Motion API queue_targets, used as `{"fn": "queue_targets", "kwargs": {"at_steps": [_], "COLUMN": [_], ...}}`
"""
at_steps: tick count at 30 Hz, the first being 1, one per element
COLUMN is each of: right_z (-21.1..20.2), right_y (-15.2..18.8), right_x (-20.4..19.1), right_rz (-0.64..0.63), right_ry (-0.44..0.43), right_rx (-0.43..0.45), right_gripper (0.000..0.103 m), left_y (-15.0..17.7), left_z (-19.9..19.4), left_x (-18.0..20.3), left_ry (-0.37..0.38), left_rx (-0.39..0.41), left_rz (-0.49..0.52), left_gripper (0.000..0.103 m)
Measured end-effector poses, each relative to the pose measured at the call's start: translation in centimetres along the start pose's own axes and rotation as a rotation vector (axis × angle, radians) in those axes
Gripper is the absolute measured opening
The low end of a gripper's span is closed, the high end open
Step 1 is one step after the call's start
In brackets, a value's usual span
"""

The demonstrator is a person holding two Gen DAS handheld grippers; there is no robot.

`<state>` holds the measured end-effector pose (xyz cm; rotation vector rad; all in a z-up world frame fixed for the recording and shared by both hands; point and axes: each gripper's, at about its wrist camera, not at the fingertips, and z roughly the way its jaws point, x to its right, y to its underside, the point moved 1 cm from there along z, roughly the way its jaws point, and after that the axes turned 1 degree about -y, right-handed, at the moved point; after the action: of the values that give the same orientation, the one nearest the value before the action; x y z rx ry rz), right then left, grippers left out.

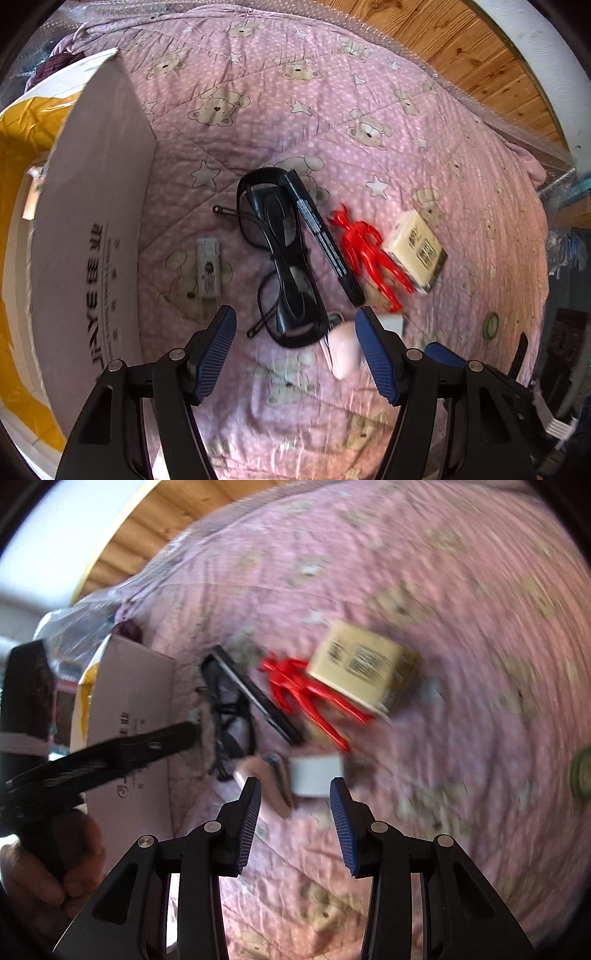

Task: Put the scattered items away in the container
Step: 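Grasp the black glasses with the left tool while the right tool grasps the black marker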

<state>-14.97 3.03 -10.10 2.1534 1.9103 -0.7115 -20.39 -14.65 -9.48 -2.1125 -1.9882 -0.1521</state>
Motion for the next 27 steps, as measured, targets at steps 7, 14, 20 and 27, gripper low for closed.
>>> {"fn": "queue_targets", "kwargs": {"at_steps": [7, 14, 20, 27], "right_z": [3.1, 6.6, 9.3, 9.0], "right_y": [-2.9, -4.9, -6.0, -6.2], "right_x": [-2.6, -3.1, -3.1, -1.6], "right_rz": [-0.14, -0.208, -0.241, -0.16], "right_ry": [-0.006, 0.04, 0.021, -0.012], "right_rx": [-0.031, -0.064, -0.099, -0.098], "right_gripper": [0.035, 0.027, 0.021, 0.014], "left_y": [-1.2, -2.1, -3.0, -4.0], "left_z": [2.3, 3.8, 4.3, 4.6], "left_x": [-1.7, -4.2, -4.6, -4.4], "left_ry": [-0.032, -0.03, 0.001, -0.009], "left_rx": [-0.025, -0.055, -0.059, -0.042], "left_rz": [-0.054, -0.122, -0.138, -0.11], "left_gripper": [0.068, 0.068, 0.068, 0.068]}}
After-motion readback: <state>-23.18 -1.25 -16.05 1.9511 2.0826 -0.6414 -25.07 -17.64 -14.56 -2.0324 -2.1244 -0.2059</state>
